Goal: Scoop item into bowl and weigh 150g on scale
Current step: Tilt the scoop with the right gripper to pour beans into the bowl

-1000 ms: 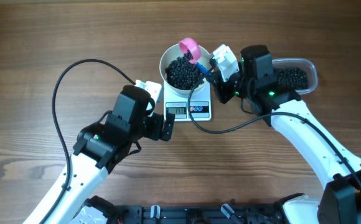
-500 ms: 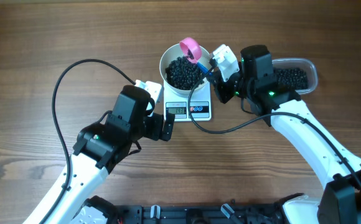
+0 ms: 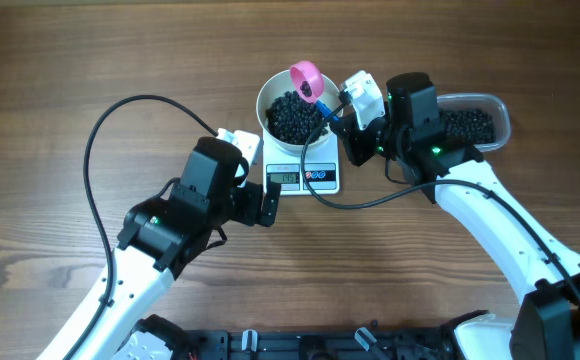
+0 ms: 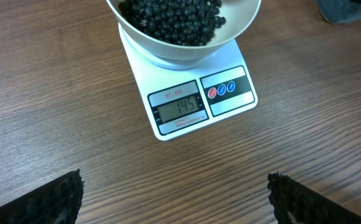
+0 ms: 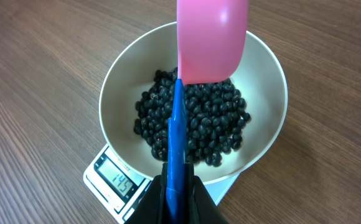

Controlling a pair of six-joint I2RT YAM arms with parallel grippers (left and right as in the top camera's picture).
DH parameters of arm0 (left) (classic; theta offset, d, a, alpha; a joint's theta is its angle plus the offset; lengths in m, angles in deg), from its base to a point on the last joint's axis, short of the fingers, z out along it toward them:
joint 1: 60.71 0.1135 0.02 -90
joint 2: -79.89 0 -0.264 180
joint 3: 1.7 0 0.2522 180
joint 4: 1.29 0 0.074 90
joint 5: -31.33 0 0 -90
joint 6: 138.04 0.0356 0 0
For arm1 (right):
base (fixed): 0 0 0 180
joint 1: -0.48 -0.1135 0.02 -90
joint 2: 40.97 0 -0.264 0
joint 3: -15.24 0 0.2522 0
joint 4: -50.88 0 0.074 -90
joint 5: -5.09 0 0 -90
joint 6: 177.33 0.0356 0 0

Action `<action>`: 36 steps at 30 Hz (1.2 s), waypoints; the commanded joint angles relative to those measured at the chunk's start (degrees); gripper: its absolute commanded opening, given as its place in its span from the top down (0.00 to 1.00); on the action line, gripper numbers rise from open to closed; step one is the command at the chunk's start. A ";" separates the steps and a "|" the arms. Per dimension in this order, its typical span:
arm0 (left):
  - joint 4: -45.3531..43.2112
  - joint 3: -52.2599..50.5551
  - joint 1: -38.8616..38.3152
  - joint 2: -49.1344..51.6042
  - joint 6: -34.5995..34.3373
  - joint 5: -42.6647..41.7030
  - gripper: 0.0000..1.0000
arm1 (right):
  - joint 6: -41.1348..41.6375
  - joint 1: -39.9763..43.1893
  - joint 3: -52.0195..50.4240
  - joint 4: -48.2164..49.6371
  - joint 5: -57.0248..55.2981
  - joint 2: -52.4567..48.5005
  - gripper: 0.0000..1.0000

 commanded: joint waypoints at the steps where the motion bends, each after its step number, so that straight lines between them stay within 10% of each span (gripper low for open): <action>1: -0.15 0.17 -0.24 0.00 1.14 0.33 0.00 | 1.33 -0.13 0.37 -0.02 1.33 -0.37 0.96; 36: -0.15 0.17 -0.26 0.00 1.14 0.33 0.00 | -6.03 -0.13 0.37 -1.07 -0.83 -0.37 0.96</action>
